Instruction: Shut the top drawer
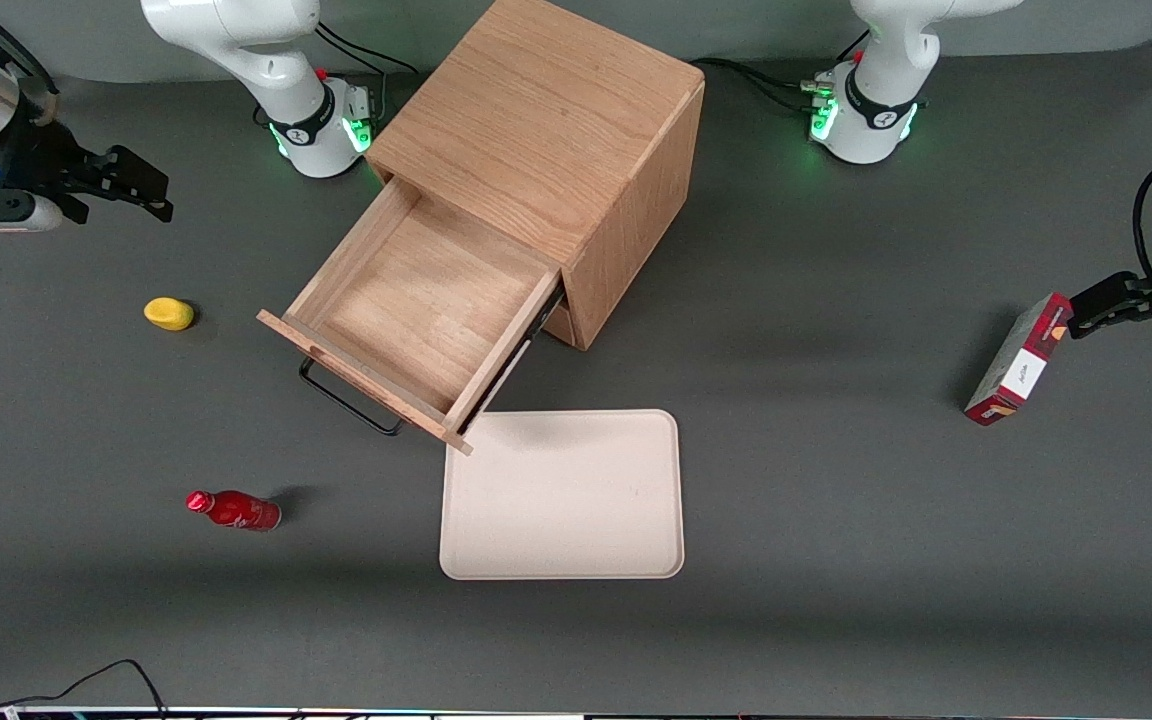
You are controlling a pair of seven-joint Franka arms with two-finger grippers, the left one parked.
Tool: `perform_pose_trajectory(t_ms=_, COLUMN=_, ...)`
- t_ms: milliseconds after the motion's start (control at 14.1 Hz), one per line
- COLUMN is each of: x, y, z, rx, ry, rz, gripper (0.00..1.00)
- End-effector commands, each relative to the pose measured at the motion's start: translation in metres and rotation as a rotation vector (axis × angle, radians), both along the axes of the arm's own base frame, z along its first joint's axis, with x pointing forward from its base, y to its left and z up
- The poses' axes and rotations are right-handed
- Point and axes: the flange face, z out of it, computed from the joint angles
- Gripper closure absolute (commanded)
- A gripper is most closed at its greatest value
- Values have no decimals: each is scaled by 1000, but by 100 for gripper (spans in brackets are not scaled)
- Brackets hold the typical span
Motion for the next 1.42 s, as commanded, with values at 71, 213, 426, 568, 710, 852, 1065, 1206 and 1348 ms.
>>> perform_pose_trajectory(t_ms=71, x=3, y=0, z=9, rx=19, ry=0, rz=-5, gripper=0)
perform_pose_trajectory(t_ms=213, x=3, y=0, z=11, rx=18, ry=-5, rz=-3, gripper=0)
perform_pose_trajectory(t_ms=426, x=4, y=0, z=14, rx=-10, ry=-21, rz=6, gripper=0)
perform_pose_trajectory(t_ms=568, x=5, y=0, z=14, rx=-11, ry=-21, rz=3, gripper=0)
perform_pose_trajectory(t_ms=710, x=4, y=3, z=16, rx=-5, ry=-24, rz=9, gripper=0)
perform_pose_trajectory(t_ms=852, x=6, y=10, z=21, rx=-5, ry=-36, rz=18, gripper=0)
perform_pose_trajectory(t_ms=1065, x=26, y=20, z=31, rx=4, ry=-55, rz=33, gripper=0)
perform_pose_trajectory(t_ms=1206, x=39, y=43, z=32, rx=2, ry=-64, rz=18, gripper=0)
perform_pose_trajectory(t_ms=1348, x=55, y=85, z=39, rx=14, ry=-86, rz=68, gripper=0)
